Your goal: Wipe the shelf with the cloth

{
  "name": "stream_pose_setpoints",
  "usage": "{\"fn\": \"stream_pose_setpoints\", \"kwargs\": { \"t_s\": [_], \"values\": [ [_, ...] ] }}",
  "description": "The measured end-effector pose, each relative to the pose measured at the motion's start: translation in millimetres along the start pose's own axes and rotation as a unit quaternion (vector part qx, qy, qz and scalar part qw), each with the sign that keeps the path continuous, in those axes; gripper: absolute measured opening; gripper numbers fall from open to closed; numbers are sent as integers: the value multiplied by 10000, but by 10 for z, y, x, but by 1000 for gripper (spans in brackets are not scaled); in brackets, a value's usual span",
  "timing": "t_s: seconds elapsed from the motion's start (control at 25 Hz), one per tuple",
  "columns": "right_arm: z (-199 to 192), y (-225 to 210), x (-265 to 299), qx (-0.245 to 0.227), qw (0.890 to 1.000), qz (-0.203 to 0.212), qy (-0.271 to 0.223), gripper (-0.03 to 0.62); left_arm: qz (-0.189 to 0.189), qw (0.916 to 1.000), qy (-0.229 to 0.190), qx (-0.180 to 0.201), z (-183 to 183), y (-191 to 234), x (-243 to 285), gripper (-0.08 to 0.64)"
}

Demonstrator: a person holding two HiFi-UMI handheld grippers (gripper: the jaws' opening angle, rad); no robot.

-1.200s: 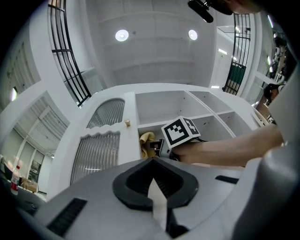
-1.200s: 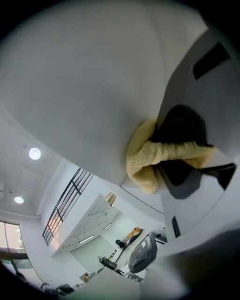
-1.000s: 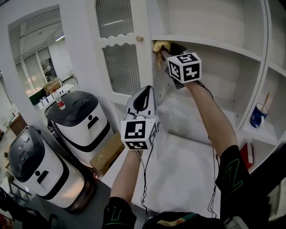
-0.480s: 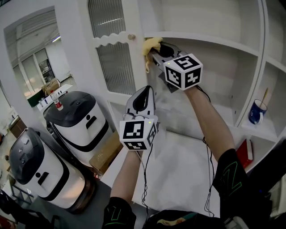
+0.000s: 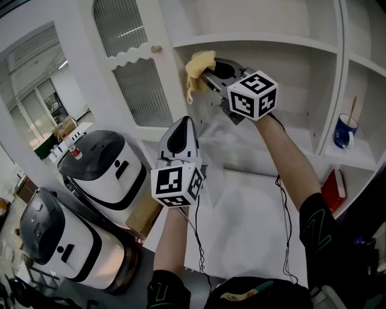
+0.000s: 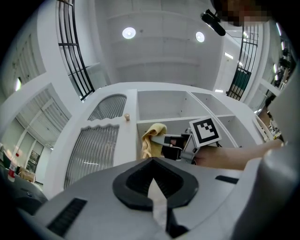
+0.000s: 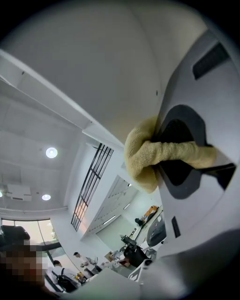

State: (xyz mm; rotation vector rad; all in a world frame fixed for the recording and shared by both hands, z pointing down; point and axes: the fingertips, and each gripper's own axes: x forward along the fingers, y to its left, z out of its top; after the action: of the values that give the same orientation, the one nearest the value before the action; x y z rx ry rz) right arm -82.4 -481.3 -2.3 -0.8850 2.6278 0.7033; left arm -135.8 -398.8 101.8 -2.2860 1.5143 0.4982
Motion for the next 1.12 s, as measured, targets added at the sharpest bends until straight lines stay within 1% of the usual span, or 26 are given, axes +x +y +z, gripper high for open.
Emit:
{"fn": "stream_pose_setpoints", "kwargs": {
  "t_s": [0.08,0.2,0.28,0.36,0.52,0.68,0.76,0.88,1.12],
  "values": [
    [-201,-157,-20,60,9992,-282,272,60,-12,10000,17,-20,-32,-26,-4,0],
    [-513,-343,-2,225,9943,-715,755,60,-72,9999,70,63,-56,-62,-26,0],
    [-704,-364,65,108,9897,-876,1130,60,-72,9998,122,105,-64,-29,-72,0],
    [-872,-389,98,0,9851,-965,1420,60,11,9997,192,162,-100,-2,-105,0],
    [-1085,-521,102,235,9795,-1145,1640,60,109,9992,301,256,-190,-11,-114,-1],
    [-1273,-598,164,502,9701,-1368,1944,60,106,9990,344,252,-243,16,-169,0],
    [-1298,-623,174,685,9672,-1466,1960,59,112,9990,360,239,-260,24,-182,-1],
    [-1303,-588,186,881,9663,-1473,1921,60,104,9990,380,195,-287,37,-196,-1],
    [-1272,-332,178,692,9681,-1205,2085,58,7,9993,373,3,-351,34,-226,0]
  ]
}}
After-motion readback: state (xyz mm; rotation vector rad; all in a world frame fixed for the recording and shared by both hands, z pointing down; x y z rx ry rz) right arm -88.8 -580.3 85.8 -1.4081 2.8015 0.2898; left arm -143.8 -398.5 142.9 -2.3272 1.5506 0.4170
